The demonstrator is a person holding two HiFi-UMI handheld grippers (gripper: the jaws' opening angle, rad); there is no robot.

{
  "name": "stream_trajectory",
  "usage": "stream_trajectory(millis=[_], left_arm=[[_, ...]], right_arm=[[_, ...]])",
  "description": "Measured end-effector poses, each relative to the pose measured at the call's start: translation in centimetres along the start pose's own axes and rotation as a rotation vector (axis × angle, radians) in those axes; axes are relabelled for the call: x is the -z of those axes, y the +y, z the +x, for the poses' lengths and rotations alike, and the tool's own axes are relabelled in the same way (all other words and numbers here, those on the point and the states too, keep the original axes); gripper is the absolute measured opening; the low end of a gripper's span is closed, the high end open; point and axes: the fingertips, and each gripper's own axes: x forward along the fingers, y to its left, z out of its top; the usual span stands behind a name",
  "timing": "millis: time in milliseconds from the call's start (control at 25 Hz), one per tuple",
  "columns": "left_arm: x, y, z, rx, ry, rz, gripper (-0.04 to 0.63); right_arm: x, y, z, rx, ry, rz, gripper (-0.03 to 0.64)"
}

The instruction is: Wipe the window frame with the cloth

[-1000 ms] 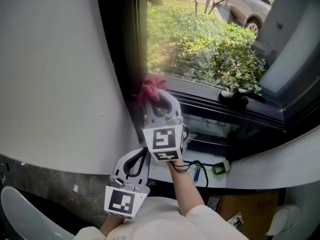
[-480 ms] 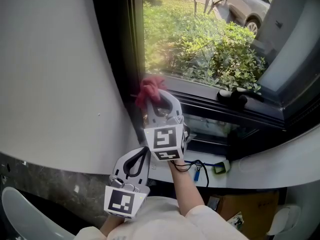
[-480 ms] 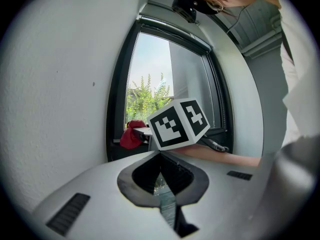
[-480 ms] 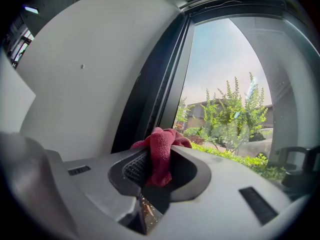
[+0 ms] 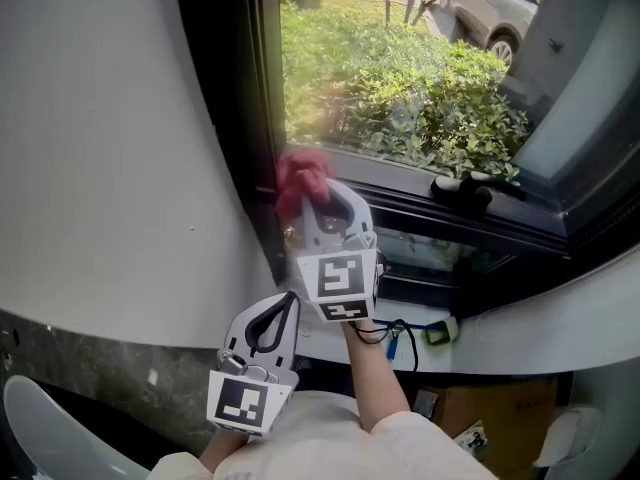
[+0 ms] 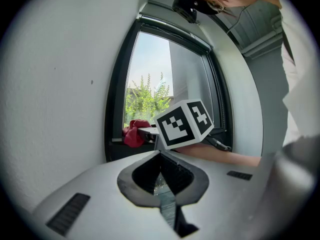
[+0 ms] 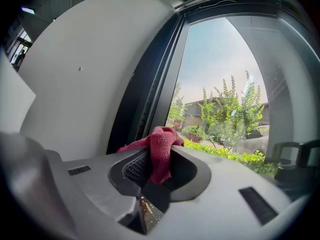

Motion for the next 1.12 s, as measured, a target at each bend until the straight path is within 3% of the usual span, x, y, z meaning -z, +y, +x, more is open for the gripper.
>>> stream_trajectory(millis=[1120], left_arm=[[0.0, -0.5, 0.6, 0.041, 0.0, 0.002, 0.008]], right_arm=[[1.0, -2.3, -1.4, 0.063, 0.021, -0.008, 0.084]])
